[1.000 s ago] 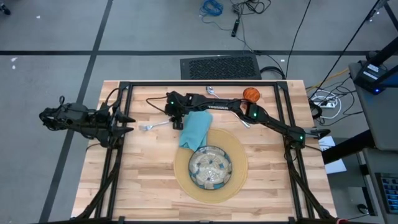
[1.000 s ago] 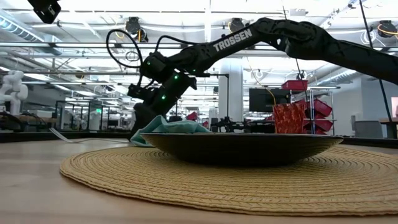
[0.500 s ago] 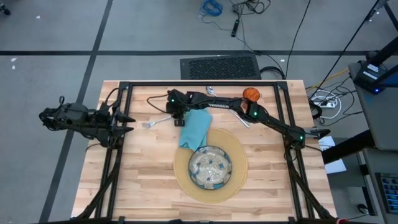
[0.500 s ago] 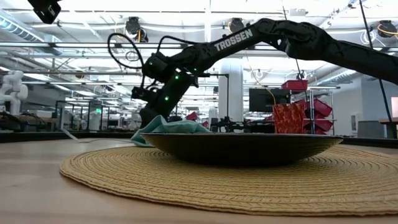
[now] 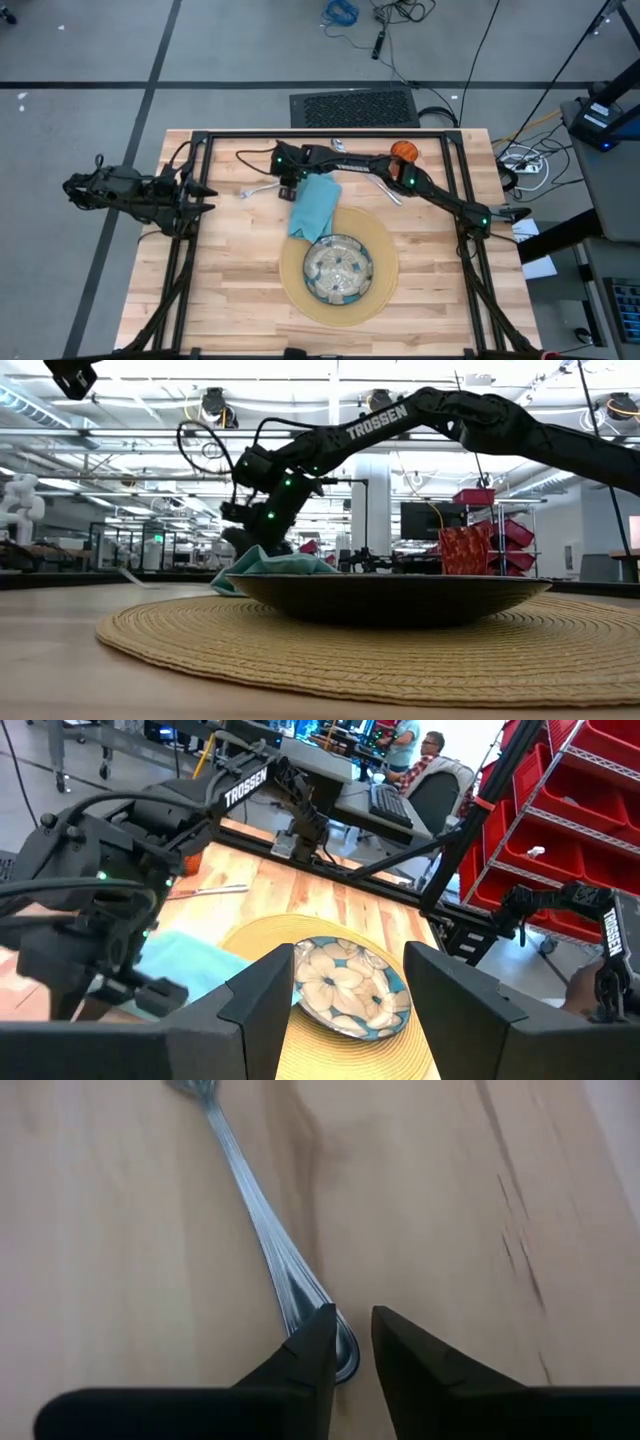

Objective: Set table place
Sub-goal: Move the silver fork to the top center of the table

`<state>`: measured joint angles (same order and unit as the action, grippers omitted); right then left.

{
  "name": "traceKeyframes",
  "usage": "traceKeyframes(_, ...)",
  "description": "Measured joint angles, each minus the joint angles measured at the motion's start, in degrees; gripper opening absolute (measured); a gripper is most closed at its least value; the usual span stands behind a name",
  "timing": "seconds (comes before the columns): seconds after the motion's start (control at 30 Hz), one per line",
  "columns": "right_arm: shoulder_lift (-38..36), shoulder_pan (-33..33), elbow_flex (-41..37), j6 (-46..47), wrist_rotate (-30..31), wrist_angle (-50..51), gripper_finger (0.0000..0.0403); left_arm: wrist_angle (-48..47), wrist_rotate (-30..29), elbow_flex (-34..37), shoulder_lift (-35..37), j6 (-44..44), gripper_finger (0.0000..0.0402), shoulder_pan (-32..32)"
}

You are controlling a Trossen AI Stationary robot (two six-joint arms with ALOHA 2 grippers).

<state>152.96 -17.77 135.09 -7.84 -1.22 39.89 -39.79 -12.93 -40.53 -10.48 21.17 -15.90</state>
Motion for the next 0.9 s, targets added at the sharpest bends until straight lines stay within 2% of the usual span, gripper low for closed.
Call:
traceKeyframes(0.23,-2.4,-1.2,-0.4,5.5,-5.3,4.6,0.0071,-0.1,0.0,0.0,0.0,-0.4,0.0180,0.0)
traceKeyframes(0.6,-9.0,-5.1,-0.3,5.5,-3.1,15.4,0.0075,-0.2,0.0,0.0,-0.1,-0.5,0.0180,0.0)
traceKeyframes(0.63,-9.3,-5.6,-0.4,4.9,-4.4,15.4,0.0075,-0.2,0.0,0.0,-0.2,-0.5,0.0180,0.0)
traceKeyframes(0.77,-10.5,-5.5,-0.2,2.0,-16.7,13.4,0.0078,-0.2,0.0,0.0,-0.5,-0.5,0.0180,0.0)
traceKeyframes(0.9,-9.7,-2.1,-0.3,-4.6,-16.7,13.5,0.0098,-0.3,0.0,0.0,-1.3,-0.5,0.0180,0.0)
